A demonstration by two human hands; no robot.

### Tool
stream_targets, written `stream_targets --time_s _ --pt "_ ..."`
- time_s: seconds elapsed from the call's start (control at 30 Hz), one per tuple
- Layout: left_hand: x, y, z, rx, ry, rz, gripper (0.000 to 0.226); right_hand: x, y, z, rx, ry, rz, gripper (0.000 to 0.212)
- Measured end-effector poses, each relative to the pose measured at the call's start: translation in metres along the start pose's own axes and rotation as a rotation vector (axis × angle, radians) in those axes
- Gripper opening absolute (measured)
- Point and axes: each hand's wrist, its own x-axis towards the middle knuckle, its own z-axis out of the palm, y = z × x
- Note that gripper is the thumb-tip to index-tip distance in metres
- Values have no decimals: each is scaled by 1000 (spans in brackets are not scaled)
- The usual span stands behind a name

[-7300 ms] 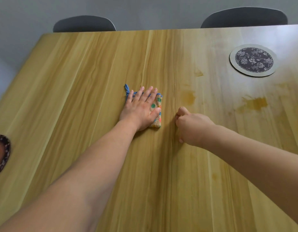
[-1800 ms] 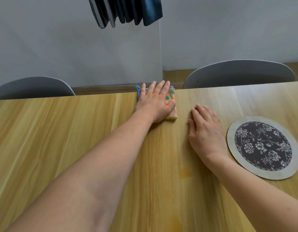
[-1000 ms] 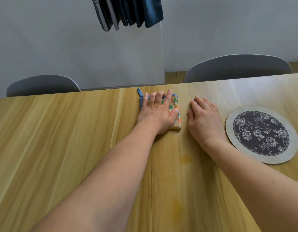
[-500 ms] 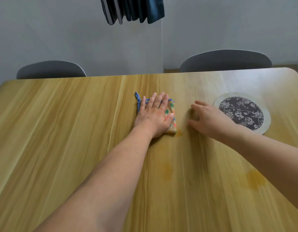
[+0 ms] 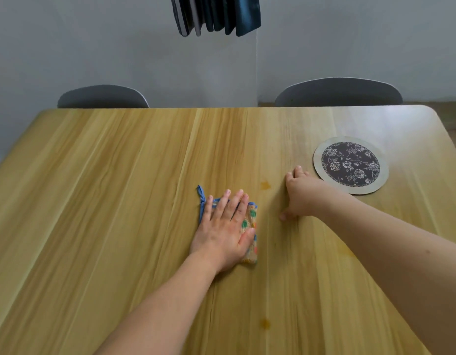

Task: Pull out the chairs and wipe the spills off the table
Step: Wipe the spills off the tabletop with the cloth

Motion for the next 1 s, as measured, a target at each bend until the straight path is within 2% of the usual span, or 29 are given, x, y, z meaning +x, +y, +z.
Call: stream_targets --time_s 0.57,0.77,0.9,0.93,1.0 --pt "-1 -1 7 33 31 -34 75 0 -11 -5 -86 -46 41 116" --pt "-1 0 9 18 38 -29 74 -1 -19 -15 -163 -40 22 96" --pt "1 -1 10 15 43 -35 73 -5 -12 -10 -68 15 12 87" --pt "1 -1 10 12 47 -38 73 -7 -8 -6 -35 43 12 84" --pt "0 -2 10 6 59 -47 73 -18 -1 9 24 174 -20 63"
